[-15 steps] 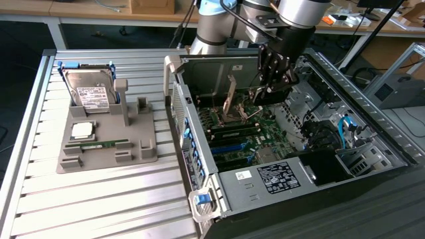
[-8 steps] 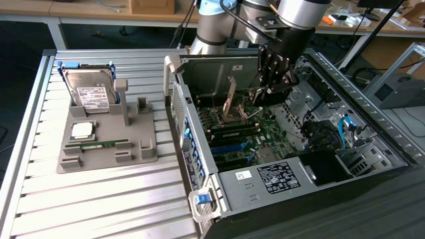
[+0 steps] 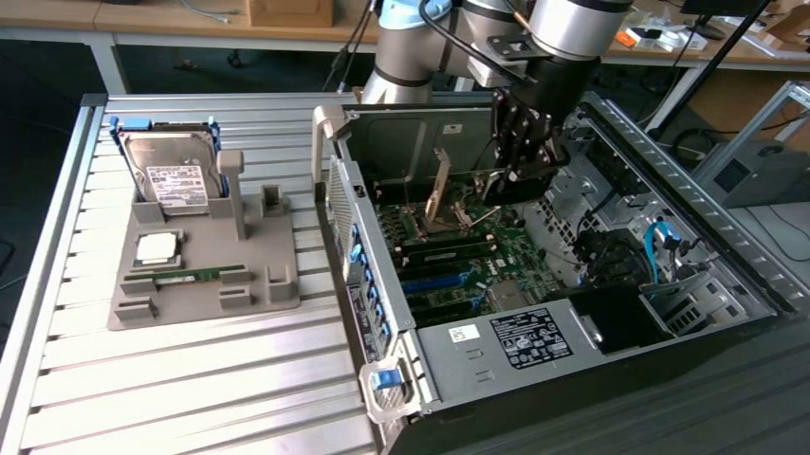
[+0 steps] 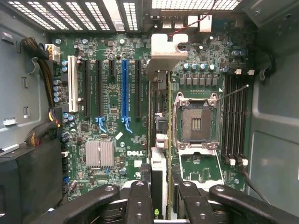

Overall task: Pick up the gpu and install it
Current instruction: 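Insert the gpu into the slot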

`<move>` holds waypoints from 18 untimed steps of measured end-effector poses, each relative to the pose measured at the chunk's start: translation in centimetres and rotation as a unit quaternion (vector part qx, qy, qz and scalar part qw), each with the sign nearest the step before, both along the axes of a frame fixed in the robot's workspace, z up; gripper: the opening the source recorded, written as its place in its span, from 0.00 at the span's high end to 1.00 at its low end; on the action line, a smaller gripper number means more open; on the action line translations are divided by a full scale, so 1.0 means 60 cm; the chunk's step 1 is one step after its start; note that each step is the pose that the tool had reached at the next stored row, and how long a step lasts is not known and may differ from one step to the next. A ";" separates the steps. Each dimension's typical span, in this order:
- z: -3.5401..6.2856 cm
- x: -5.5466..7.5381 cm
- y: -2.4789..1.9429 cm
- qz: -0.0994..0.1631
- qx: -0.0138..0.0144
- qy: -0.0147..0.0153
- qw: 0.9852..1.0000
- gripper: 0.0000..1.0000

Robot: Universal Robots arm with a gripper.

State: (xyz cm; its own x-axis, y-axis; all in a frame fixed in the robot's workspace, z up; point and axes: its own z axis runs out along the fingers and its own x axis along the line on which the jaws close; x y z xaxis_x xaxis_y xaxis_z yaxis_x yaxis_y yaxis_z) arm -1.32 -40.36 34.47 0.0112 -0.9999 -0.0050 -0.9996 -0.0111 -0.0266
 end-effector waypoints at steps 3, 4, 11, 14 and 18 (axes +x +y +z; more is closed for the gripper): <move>-0.004 0.000 -0.0031 0.000 0.000 0.000 1.000 0.73; -0.005 0.000 -0.0043 0.000 0.000 0.000 1.000 0.73; -0.009 0.000 -0.0189 0.000 0.000 0.000 1.000 0.73; -0.009 0.000 -0.0214 0.000 0.000 0.000 1.000 0.73; -0.011 0.000 -0.0243 0.000 0.000 0.000 1.000 0.73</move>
State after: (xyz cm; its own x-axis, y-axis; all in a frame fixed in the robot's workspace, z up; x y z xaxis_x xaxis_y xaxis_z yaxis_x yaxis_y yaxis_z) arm -1.35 -41.82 33.82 0.0112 -0.9999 -0.0051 -0.9996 -0.0111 -0.0267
